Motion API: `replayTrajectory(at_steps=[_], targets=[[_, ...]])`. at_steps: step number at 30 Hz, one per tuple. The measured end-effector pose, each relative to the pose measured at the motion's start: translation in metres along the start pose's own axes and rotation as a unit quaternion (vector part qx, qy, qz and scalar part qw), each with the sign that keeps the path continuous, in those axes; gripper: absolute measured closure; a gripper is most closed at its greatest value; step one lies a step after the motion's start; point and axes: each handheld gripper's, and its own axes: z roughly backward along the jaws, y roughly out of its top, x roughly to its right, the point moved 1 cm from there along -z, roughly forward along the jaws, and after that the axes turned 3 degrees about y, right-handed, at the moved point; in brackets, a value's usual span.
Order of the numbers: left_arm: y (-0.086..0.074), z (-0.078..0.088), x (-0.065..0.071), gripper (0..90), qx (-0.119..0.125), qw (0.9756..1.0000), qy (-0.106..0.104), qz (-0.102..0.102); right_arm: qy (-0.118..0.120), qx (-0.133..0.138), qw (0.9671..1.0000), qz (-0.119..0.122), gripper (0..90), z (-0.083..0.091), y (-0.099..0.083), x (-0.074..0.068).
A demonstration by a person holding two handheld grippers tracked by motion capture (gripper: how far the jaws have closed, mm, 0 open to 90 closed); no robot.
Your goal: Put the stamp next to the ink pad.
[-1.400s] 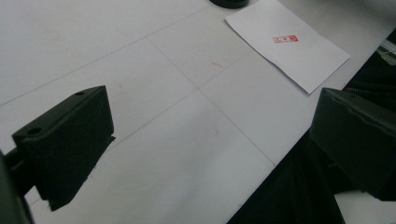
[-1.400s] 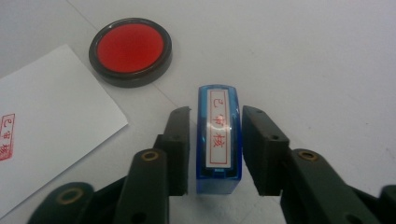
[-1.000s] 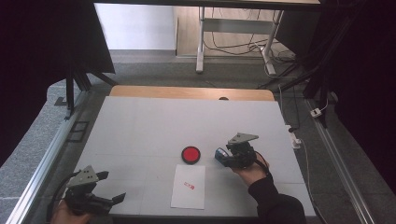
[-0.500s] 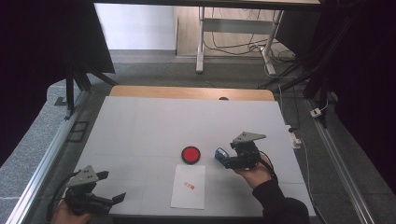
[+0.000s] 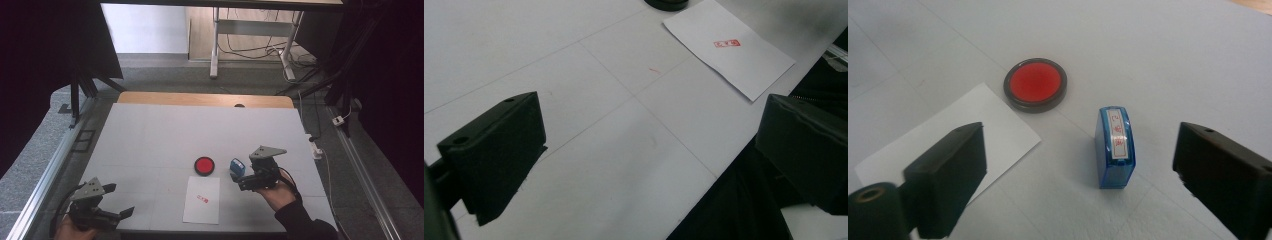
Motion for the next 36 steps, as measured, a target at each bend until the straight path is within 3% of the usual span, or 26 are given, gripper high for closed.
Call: replayTrajectory(at_steps=[5, 13, 27, 36], targets=[[0.0, 0.0, 0.0, 0.0, 0.0, 1.0, 0.0, 0.0, -0.007, 0.006, 1.0, 0.001, 0.0, 0.01, -0.004, -0.005], [0.0, 0.0, 0.0, 0.0, 0.001, 1.0, 0.0, 0.002, -0.024, 0.017, 0.9996, 0.001, 0.0, 0.032, -0.016, -0.011], [-0.001, 0.001, -0.001, 0.0, 0.003, 1.0, 0.001, 0.004, -0.06, 0.022, 0.9965, -0.054, 0.0, 0.073, -0.059, -0.001], [-0.001, 0.002, 0.0, 0.0, 0.002, 1.0, 0.0, 0.006, -0.078, -0.008, 0.9928, -0.091, 0.0, 0.088, -0.096, 0.004]])
